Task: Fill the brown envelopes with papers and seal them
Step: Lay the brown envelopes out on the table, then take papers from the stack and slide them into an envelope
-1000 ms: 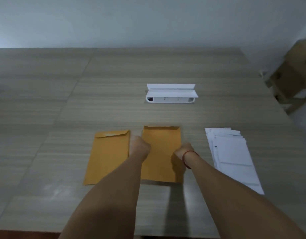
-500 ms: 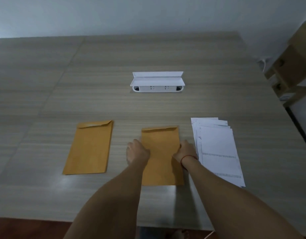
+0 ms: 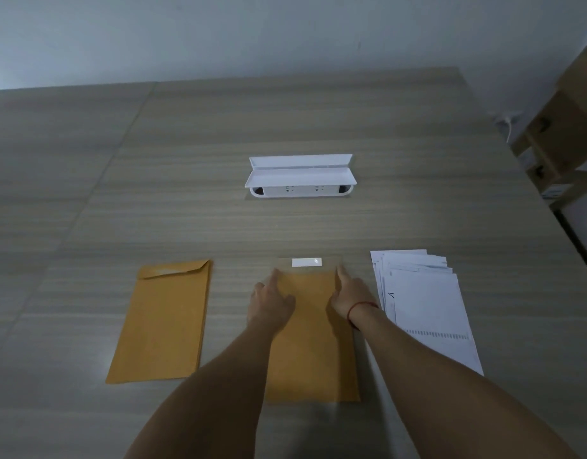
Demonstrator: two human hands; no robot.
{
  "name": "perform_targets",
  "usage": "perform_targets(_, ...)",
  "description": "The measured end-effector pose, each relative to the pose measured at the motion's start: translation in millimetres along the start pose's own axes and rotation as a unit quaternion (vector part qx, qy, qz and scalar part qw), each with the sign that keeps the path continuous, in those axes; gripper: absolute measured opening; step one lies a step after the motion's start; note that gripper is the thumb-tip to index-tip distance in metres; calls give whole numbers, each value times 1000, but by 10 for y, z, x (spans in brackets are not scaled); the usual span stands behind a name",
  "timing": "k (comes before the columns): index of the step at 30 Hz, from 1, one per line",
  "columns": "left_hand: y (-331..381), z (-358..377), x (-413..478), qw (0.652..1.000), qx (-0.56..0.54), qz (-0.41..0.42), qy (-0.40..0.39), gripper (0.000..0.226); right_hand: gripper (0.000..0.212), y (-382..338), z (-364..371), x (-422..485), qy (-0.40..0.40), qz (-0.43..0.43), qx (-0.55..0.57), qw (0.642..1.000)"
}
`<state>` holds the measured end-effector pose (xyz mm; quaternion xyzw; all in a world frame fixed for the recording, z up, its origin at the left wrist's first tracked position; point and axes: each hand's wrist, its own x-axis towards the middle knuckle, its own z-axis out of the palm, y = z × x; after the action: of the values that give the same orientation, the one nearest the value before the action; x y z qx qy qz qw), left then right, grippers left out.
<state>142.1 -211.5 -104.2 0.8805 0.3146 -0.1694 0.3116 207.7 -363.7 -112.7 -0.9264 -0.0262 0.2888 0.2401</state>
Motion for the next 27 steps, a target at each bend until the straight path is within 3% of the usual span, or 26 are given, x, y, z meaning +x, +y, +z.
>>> perform_targets(6, 124, -143, 294, 996, 88, -6, -3, 70, 69, -126, -90, 263, 7, 13, -80, 997)
perform_targets(13, 283, -201, 331, 996, 87, -9, -14, 66, 67, -155, -189, 298, 6, -3, -68, 998)
perform_targets(17, 514, -129, 169, 996, 88, 21, 17, 51, 30, 24, -377, 113, 60, -2, -49, 997)
perform_targets(20, 767, 22, -19, 997, 50, 52, 14, 42, 32, 301, -591, -78, 94, 25, -56, 994)
perform_targets(24, 1069, 319, -281, 996, 31, 82, -19, 35, 32, 717, -782, -290, 177, 33, 53, 982)
perform_targets(27, 1237, 608, -476, 996, -2, 91, -18, 29, 27, 1000, -916, -453, 264, 56, 184, 945)
